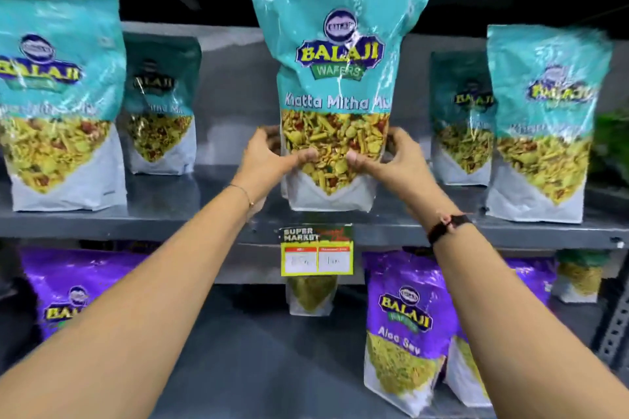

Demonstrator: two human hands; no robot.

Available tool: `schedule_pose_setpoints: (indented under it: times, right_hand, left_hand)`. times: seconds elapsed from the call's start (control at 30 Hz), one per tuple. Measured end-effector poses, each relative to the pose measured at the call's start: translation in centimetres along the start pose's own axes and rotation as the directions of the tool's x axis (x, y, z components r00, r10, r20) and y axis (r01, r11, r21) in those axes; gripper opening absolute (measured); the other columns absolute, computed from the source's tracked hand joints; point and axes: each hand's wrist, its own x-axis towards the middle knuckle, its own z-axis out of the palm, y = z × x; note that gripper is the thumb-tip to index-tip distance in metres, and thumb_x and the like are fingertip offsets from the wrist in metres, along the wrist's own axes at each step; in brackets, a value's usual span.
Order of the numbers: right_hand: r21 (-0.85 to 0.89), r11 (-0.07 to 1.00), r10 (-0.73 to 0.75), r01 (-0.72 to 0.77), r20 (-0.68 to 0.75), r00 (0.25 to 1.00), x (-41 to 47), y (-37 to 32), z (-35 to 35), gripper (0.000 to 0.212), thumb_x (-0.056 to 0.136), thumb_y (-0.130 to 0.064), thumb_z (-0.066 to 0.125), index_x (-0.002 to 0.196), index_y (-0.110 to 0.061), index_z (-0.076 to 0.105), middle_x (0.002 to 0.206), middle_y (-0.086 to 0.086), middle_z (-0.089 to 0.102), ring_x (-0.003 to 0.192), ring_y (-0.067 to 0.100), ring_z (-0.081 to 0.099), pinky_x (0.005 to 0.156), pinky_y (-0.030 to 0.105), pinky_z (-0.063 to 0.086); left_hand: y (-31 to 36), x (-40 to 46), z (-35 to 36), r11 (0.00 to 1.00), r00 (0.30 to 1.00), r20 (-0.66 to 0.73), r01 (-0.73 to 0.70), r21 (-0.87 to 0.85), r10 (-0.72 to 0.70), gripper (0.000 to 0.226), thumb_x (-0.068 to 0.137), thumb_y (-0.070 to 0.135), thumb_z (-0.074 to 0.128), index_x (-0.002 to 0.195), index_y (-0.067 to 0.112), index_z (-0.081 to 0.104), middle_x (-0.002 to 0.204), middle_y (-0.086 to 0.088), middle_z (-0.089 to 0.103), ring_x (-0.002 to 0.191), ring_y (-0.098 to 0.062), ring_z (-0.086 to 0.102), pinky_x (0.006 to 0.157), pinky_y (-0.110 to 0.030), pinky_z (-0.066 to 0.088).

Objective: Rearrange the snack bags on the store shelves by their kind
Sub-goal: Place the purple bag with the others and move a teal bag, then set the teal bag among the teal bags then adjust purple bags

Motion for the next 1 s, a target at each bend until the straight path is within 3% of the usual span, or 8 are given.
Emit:
schedule_pose_setpoints:
  times: [0.1,0.3,0.43,0.6,0.73,0.83,0.93,1.0]
  right_hand:
    - [-0.006,0.999,0.034,-0.034,0.021,0.999,0.5,2.1,1.3,0.056,0.066,-0.026,0.077,0.11,-0.01,0.046,0.113,0.008,0.059,0.105,0.019,0.056,0.086,0.028,0.046]
    - [0.019,0.998,0.062,-0.062,0.026,0.998,0.7,3.8,1.9,0.059,0.07,-0.03,0.073,0.117,-0.01,0.042,0.107,-0.002,0.053,0.099,0.012,0.052,0.073,0.014,0.04]
    - [0.028,0.995,0.099,-0.101,0.059,0.993,-0.1,3.9,1.9,0.079,0.067,-0.042,0.071,0.129,-0.012,0.032,0.127,0.003,0.052,0.113,0.014,0.049,0.095,0.027,0.042]
    - [-0.032,0.998,-0.063,0.056,-0.308,0.949,-7.1,6.0,0.6,0.044,0.08,-0.031,0.062,0.118,-0.02,0.043,0.118,0.004,0.054,0.108,0.013,0.051,0.093,0.026,0.042]
    - [-0.16,0.986,-0.123,0.054,-0.458,0.881,-15.4,12.6,-0.1,0.02,0.079,-0.038,0.051,0.092,-0.024,0.044,0.083,-0.008,0.048,0.078,0.011,0.046,0.076,0.011,0.037]
    - [-0.17,0.974,0.064,-0.148,-0.423,0.904,-20.6,18.6,-0.4,0.039,0.075,-0.057,0.049,0.09,-0.022,0.042,0.082,-0.011,0.043,0.076,0.014,0.042,0.071,0.014,0.034]
    - [-0.222,0.928,0.217,-0.299,-0.33,0.919,-23.9,23.3,-1.0,0.047,0.069,-0.046,0.062,0.1,-0.018,0.041,0.093,0.002,0.041,0.088,0.019,0.044,0.078,0.012,0.031]
    - [-0.21,0.898,0.338,-0.387,-0.234,0.911,-24.8,25.5,-1.3,0.056,0.066,-0.031,0.069,0.109,-0.018,0.035,0.107,0.005,0.038,0.103,0.019,0.042,0.094,0.021,0.031]
  left_hand:
    - [-2.0,0.9,0.1,0.998,0.998,0.026,0.064,0.014,-0.065,0.092,0.045,0.034,0.077,0.123,0.006,0.038,0.131,-0.017,0.051,0.119,-0.025,0.048,0.102,-0.046,0.041]
    - [-3.9,1.9,0.0,0.998,0.998,0.038,0.055,0.042,-0.057,0.057,0.075,0.012,0.065,0.124,0.005,0.038,0.129,-0.014,0.05,0.114,-0.02,0.046,0.1,-0.034,0.039]
    - [-3.8,1.4,0.3,0.997,0.999,0.012,0.03,0.077,-0.031,0.06,0.077,0.017,0.064,0.127,0.008,0.034,0.133,-0.012,0.047,0.125,-0.025,0.042,0.107,-0.039,0.035]
    - [-4.1,-3.9,2.7,0.883,0.861,-0.277,-0.332,0.331,0.427,0.048,0.08,0.018,0.061,0.123,0.015,0.041,0.127,0.005,0.046,0.119,-0.006,0.038,0.101,-0.01,0.027]
    - [-9.0,-9.6,7.2,0.679,0.752,0.007,-0.599,0.424,0.659,0.025,0.079,0.008,0.057,0.103,0.015,0.05,0.105,0.006,0.05,0.103,-0.007,0.048,0.099,-0.006,0.03]
    - [-14.9,-12.9,9.8,0.766,0.844,0.222,-0.536,0.355,0.487,0.03,0.081,0.014,0.056,0.109,0.02,0.047,0.105,0.01,0.05,0.102,-0.008,0.049,0.097,-0.01,0.032]
    - [-20.7,-14.4,11.3,0.928,0.955,0.293,-0.154,0.34,0.051,0.055,0.078,0.013,0.062,0.125,0.019,0.036,0.119,0.005,0.047,0.114,-0.014,0.046,0.097,-0.012,0.029]
    - [-24.2,-14.3,12.2,0.898,0.937,0.288,0.058,0.436,-0.2,0.075,0.073,0.009,0.068,0.133,0.009,0.024,0.136,-0.012,0.037,0.128,-0.026,0.036,0.104,-0.019,0.022]
